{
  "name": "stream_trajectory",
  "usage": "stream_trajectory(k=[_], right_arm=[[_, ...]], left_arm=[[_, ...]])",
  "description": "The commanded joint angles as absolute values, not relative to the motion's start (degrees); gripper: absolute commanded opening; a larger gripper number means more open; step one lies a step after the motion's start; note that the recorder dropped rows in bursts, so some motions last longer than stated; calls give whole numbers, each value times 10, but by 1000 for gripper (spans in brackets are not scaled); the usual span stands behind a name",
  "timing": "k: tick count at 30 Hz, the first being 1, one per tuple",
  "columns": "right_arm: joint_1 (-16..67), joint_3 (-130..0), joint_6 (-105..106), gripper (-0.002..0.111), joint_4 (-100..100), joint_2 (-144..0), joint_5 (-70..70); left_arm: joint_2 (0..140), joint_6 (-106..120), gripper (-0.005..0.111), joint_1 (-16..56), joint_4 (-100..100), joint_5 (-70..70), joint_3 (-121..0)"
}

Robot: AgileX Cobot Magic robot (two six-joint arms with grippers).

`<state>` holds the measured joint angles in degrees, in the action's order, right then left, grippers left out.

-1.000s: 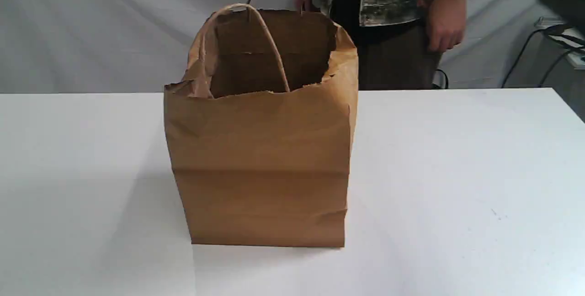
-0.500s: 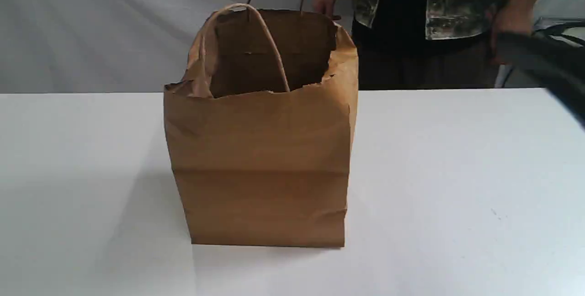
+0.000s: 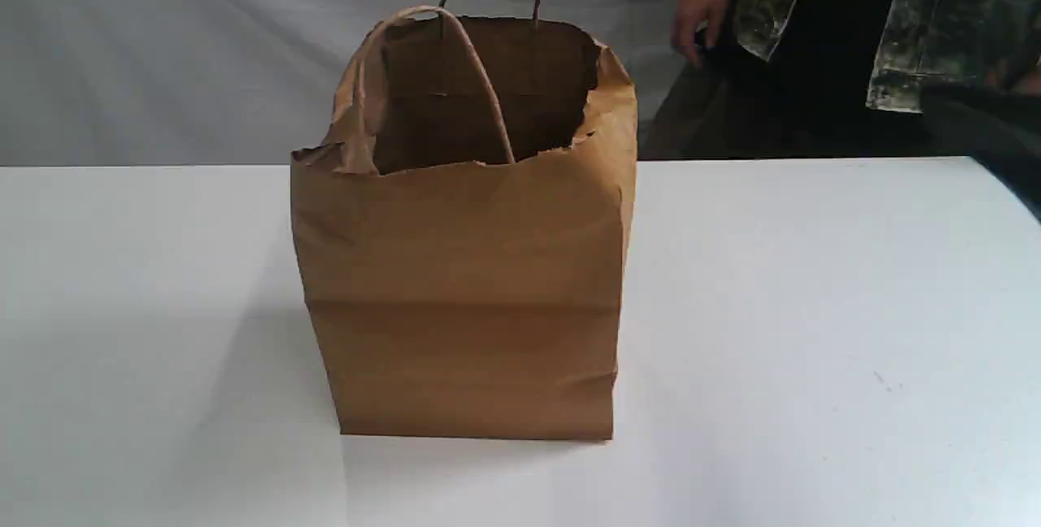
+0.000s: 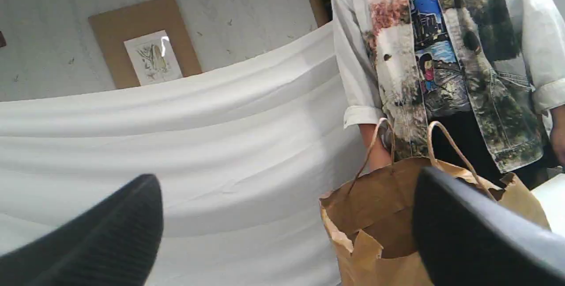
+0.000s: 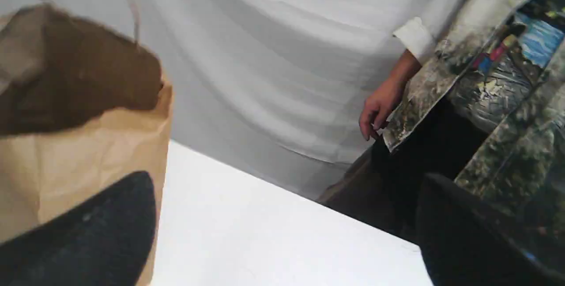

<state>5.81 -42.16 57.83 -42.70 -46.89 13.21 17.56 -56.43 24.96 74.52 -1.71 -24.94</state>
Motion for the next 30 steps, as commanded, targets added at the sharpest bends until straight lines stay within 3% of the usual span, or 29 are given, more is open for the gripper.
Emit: stream_trajectory(k=[1,12,18,22,26,30], right_arm=[[103,-415,290,79,-237,-476,70],[202,-216,25,79,-34,-504,-307],[206,-168,44,76,-39,-535,-388],[206,-165,47,50,-45,-574,-384],[206,-165,47,1,-79,-625,-398],[206,-165,44,0,-109,-669,-415]], left_arm=[[175,-568,78,253,738,-24,-246],[175,-568,78,253,738,-24,-246],[175,-568,78,253,738,-24,-246],[175,-568,78,253,738,-24,-246],[175,-568,78,253,738,-24,-246],[175,-568,78,253,738,-24,-246]])
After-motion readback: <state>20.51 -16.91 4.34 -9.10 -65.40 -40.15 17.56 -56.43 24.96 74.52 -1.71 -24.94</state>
